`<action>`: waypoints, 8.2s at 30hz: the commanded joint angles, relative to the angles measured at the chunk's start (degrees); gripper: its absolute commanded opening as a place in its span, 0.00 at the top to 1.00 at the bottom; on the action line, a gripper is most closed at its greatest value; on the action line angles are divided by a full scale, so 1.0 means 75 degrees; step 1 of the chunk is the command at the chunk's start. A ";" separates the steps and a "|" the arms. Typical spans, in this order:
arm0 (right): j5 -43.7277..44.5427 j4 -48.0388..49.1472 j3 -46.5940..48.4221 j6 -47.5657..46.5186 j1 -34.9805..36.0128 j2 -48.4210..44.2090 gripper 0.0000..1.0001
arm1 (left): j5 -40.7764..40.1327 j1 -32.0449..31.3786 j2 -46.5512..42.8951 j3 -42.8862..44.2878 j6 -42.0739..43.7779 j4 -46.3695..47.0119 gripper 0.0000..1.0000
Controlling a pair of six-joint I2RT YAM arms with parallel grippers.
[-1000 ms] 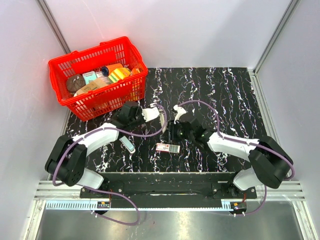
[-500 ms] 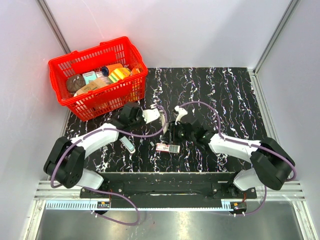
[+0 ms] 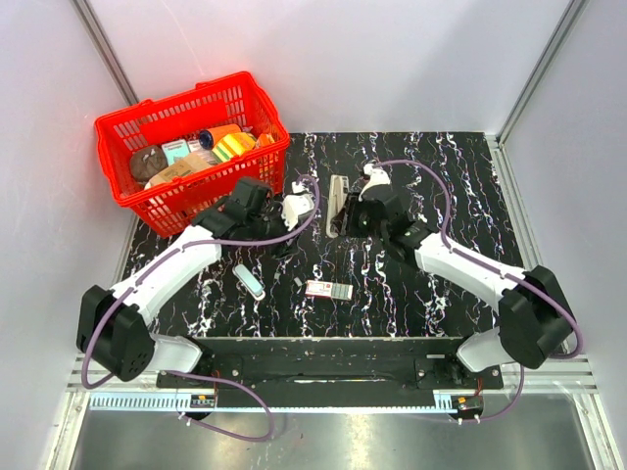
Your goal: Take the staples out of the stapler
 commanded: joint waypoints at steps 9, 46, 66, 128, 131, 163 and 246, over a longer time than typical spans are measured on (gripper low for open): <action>0.1163 -0.1348 0.1820 -0.1904 -0.0164 0.1706 1.00 | -0.1749 0.0197 -0.0718 0.1147 0.0042 -0.2454 0.30; 0.0766 -0.1692 0.1639 -0.0698 -0.0340 0.1734 0.01 | -0.4160 0.0361 -0.4741 0.0139 0.7884 -0.2360 0.01; 0.0261 0.4145 -0.3309 0.0299 -0.0340 -0.0282 0.01 | 0.1107 -0.0482 -0.0606 -0.0601 0.8972 -0.1704 0.04; 0.0179 0.5061 -0.4483 0.0404 -0.0340 -0.1291 0.46 | -0.0896 -0.1385 0.4248 0.0969 1.0027 -0.2723 0.62; 0.0191 0.5037 -0.4471 0.0428 -0.0352 -0.1280 0.48 | -0.1002 -0.1420 0.4388 0.1099 1.0132 -0.2958 0.62; -0.0137 0.3270 -0.3698 0.0029 -0.0340 -0.2450 0.51 | 0.1866 -0.0555 0.3440 0.4168 0.3445 -0.3029 0.90; -0.4755 0.6291 -0.1014 0.2678 -0.0340 -0.1959 0.82 | 0.4775 0.1017 -0.0240 0.0478 -1.0727 0.8350 0.87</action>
